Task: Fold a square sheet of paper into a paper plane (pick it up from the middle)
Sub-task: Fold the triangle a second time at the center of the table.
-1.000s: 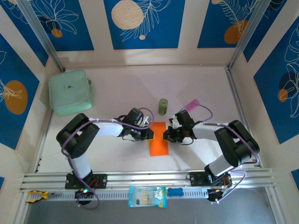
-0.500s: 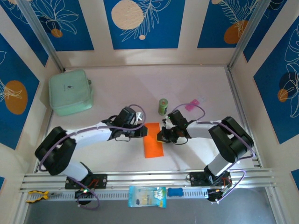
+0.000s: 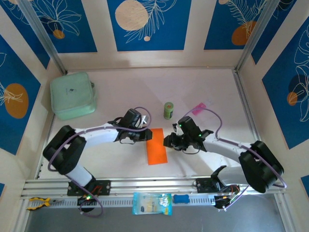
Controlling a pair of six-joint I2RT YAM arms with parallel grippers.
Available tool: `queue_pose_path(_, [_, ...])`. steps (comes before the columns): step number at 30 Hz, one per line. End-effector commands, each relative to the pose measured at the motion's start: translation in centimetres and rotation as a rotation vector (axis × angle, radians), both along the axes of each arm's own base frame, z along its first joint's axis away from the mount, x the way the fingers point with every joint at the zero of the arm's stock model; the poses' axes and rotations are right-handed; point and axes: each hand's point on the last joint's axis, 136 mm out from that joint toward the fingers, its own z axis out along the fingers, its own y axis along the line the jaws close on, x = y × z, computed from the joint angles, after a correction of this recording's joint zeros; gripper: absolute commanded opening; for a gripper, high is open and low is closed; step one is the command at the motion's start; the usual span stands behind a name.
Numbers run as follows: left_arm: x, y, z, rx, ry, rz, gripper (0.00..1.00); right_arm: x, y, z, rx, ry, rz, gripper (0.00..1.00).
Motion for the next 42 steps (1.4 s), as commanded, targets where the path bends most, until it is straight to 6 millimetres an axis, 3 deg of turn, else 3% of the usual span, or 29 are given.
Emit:
queue_pose_path(1, [1.5, -0.8, 0.3, -0.008, -0.019, -0.002, 0.19, -2.9, -0.9, -1.2, -0.023, 0.116, 0.002, 0.34])
queue_pose_path(7, [3.3, -0.4, -0.4, 0.015, -0.011, 0.012, 0.18, -4.4, -0.8, -1.6, -0.005, 0.152, -0.023, 0.4])
queue_pose_path(14, [4.1, -0.1, -1.5, -0.003, 0.028, 0.017, 0.18, -5.2, 0.4, -2.1, -0.002, 0.199, 0.012, 0.39])
queue_pose_path(21, [3.5, -0.1, -3.1, -0.009, 0.068, 0.016, 0.18, -5.5, 0.2, -2.9, -0.029, 0.224, 0.004, 0.4])
queue_pose_path(29, [1.7, 1.7, -6.6, 0.063, 0.125, 0.024, 0.18, -5.9, -0.1, -3.3, -0.05, 0.261, -0.012, 0.41])
queue_pose_path(42, [1.5, 2.1, -6.9, 0.071, 0.132, 0.036, 0.17, -6.2, 0.2, -3.5, -0.036, 0.289, -0.014, 0.41])
